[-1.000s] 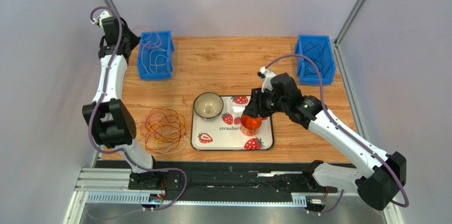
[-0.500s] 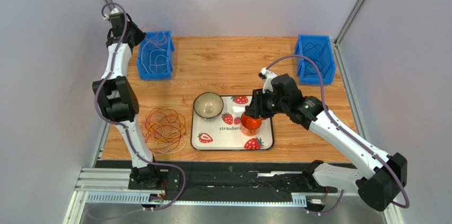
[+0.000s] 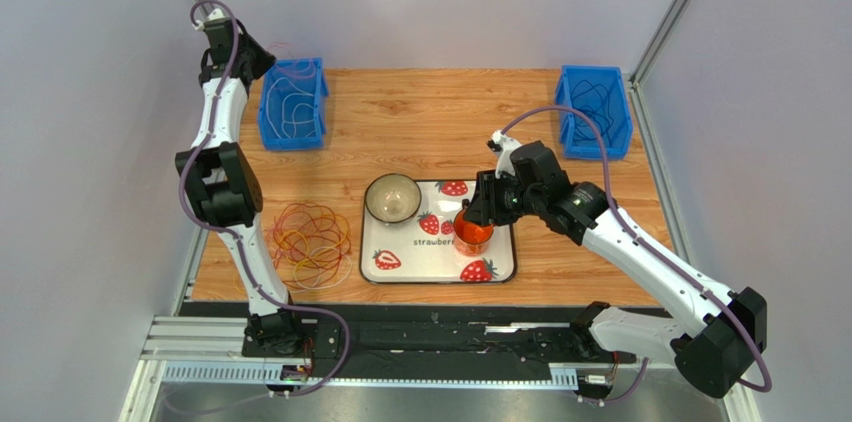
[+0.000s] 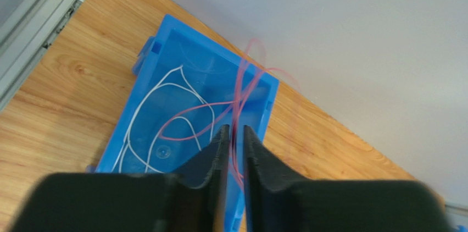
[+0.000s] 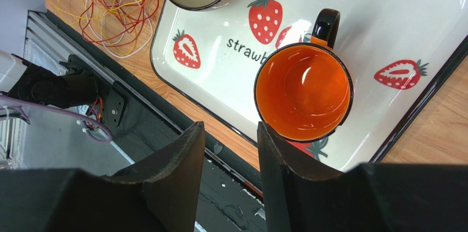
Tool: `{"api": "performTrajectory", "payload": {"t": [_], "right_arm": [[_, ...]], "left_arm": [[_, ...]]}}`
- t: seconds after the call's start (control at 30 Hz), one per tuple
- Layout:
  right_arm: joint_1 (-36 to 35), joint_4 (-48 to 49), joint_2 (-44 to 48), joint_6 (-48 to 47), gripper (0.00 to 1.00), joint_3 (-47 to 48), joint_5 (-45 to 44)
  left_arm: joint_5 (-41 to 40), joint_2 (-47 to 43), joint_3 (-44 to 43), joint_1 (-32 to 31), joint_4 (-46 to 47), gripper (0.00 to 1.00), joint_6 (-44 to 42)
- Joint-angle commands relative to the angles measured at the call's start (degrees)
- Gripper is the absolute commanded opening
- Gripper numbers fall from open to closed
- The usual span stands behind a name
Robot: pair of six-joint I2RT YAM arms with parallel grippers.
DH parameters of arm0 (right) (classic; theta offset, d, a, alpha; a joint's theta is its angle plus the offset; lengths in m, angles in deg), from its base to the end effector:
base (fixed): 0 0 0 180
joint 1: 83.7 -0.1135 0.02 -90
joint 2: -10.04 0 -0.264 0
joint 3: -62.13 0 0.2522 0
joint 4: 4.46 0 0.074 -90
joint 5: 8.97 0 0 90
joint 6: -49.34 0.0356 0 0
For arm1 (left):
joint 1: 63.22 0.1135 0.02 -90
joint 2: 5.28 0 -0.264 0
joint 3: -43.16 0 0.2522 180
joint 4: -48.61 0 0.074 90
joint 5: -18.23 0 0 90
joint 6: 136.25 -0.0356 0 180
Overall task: Untangle the cables
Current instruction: Place the cable in the bin.
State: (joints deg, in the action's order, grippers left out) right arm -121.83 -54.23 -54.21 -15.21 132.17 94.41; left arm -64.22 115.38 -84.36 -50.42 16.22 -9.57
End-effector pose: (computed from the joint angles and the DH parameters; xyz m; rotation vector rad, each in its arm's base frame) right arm 0.1793 0.1512 0.3013 -0.3933 2.4306 0.7954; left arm 0.4922 0.1070 0.3236 -0.7740 1.8819 -0.3965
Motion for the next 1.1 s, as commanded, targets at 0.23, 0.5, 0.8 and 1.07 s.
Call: {"api": "performTrajectory", "payload": {"t": [0.23, 0.5, 0.8, 1.07], "right_arm": [[-0.28, 0.85, 1.93, -0.14, 0.44, -0.02, -0.64], [-0.28, 1.55, 3.07, 0.65, 0.44, -0.11, -0.12], [-0.28, 2.52, 4.92, 1.35, 0.44, -1.25, 0.94], [-0.28, 4.02, 5.80, 1.88, 0.44, -2.13, 2.25]], "left_arm": [[0.36, -4.03, 0.29, 0.47, 2.20, 0.52, -1.27], [-4.37, -12.19, 8.36, 0.47, -0.96, 0.50, -1.71], [-12.03, -28.89, 32.44, 0.47, -5.44, 0.46, 1.72], [-15.98, -49.36, 57.64, 0.39, -7.90, 0.46, -0.91]]}}
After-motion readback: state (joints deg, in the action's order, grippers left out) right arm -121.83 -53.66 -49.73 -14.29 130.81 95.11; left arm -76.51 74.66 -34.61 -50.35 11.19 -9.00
